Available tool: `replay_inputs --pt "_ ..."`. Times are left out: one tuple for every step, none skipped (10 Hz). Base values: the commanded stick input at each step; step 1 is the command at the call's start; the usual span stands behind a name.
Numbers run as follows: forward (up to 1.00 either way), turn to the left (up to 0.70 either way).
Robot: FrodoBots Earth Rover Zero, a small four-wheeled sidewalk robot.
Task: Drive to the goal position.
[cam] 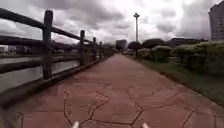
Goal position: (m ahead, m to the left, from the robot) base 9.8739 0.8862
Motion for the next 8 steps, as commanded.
replay_inputs --pt "0.7 0.0" --pt "0.7 0.0" --pt "0.7 0.0" --pt "0.7 0.0" --pt "0.7 0.0" --pt "0.7 0.0" --pt "0.7 0.0" --pt "0.7 0.0"
